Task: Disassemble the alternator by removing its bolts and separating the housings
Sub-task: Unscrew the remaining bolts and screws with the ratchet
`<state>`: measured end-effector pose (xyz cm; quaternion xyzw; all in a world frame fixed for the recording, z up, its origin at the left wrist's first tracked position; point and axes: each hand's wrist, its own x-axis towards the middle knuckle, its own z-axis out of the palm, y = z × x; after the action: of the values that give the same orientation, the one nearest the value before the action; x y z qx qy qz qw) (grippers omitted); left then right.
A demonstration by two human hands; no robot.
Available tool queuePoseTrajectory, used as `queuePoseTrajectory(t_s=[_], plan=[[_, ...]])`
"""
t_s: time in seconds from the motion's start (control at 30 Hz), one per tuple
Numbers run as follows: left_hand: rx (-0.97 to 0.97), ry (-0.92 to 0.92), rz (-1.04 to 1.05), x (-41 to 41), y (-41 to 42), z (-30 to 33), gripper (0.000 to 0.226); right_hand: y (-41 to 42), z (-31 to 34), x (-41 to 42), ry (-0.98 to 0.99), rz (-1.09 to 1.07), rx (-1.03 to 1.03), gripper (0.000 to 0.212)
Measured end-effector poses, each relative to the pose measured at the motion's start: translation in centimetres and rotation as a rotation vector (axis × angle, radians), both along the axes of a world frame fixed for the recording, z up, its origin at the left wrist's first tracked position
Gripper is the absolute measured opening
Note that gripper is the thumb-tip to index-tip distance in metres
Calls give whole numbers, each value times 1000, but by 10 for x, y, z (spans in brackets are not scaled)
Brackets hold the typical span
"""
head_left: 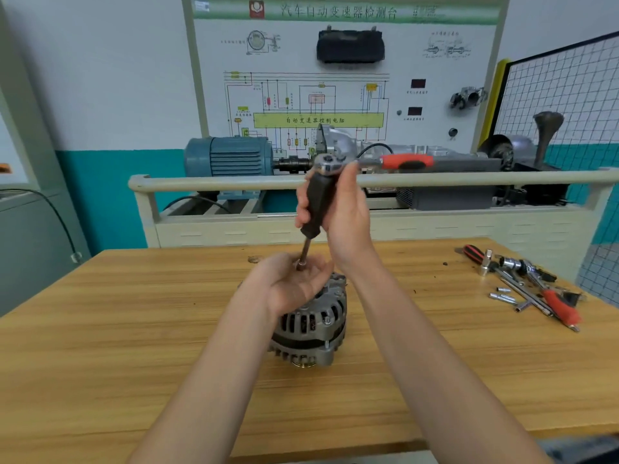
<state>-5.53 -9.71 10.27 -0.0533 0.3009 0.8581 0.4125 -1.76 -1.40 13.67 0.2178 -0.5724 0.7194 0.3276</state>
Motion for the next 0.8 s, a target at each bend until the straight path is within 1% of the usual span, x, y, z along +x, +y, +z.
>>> queuePoseTrajectory(t_s=[0.03,0.07,0.1,0.13,0.17,0.2,0.23,0.27,0.3,0.37,0.43,0.5,0.6,0.8], plan=[[-93,123,-67,2,-4,0,33,1,4,-3,4,2,-41,53],[-257,290,-99,2,-6,-2,38,1,7,-6,11,7,-93,53],[-471,505,-72,2,-8,-5,39,4,10,-8,13,11,-150,54],[-686,737,28,2,-8,-11,34,7,10,-9,5,2,-202,55],[-854,959,198,-1,-8,-17,27,11,10,-10,-14,-11,-244,55],[-977,1168,394,-5,-9,-24,20,14,7,-10,-42,-21,-274,55],[-1048,1358,560,-9,-9,-30,17,17,4,-9,-74,-24,-290,55],[-1094,1515,636,-13,-9,-35,18,19,0,-7,-105,-24,-288,56],[-1139,1625,603,-17,-8,-41,26,20,-5,-5,-130,-21,-269,56],[-1289,1714,377,-26,-3,-53,41,21,-14,0,-174,-10,-214,54],[-1455,1745,250,-32,-1,-60,45,21,-17,3,-199,-10,-187,47],[-1447,1750,231,-38,-1,-60,44,22,-18,5,-200,-44,-165,43],[-1412,1752,193,-42,-3,-57,43,19,-21,5,-192,-89,-126,43],[-1392,1767,192,-44,-4,-59,41,14,-20,5,-172,-67,-183,42]])
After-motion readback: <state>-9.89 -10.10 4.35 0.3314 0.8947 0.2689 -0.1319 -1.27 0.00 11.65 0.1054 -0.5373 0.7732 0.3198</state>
